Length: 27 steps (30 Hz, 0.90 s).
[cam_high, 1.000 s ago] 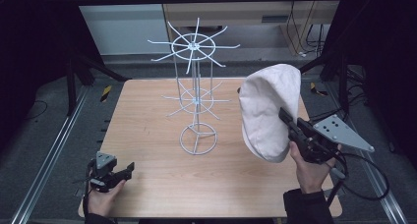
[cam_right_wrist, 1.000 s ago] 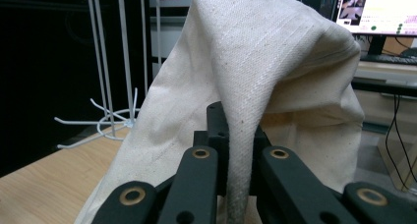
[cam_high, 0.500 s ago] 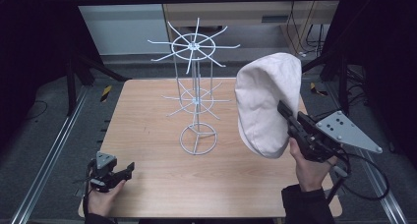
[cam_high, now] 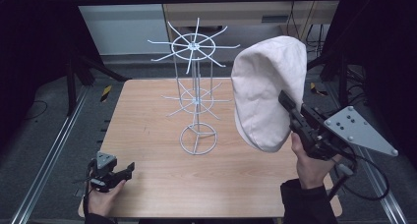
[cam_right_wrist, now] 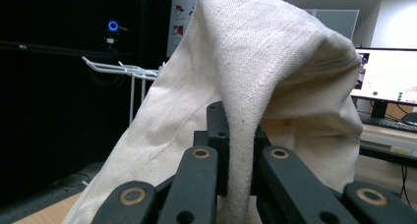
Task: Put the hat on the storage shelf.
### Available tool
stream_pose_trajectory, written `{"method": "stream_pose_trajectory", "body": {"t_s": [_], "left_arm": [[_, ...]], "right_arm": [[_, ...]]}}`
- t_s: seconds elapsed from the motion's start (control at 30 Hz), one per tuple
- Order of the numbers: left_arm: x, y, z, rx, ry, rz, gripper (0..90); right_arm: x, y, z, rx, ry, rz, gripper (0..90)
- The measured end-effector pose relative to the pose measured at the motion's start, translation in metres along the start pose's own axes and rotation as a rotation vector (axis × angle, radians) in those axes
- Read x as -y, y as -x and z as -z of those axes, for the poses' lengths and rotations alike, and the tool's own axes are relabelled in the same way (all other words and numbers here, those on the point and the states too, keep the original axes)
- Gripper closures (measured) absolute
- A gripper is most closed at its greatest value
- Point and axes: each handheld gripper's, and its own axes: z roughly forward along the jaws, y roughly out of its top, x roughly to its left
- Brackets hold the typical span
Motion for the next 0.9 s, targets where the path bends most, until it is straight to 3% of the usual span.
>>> {"method": "stream_pose_trajectory", "body": {"t_s": [0.43, 0.63, 0.9], "left_arm": [[0.000, -0.001, 0.000, 0.000, -0.001, 0.001, 32.0], [0.000, -0.001, 0.000, 0.001, -0.001, 0.000, 32.0], [0.000, -0.001, 0.001, 0.001, -0.003, -0.002, 32.0]], "right_arm": [[-0.019, -0.016, -0.013, -0.036, 0.061, 0.034, 88.2], [-0.026, -0.028, -0.032, -0.056, 0.046, 0.049, 88.2], [-0.018, -0.039, -0.047, -0.069, 0.017, 0.074, 88.1]]}}
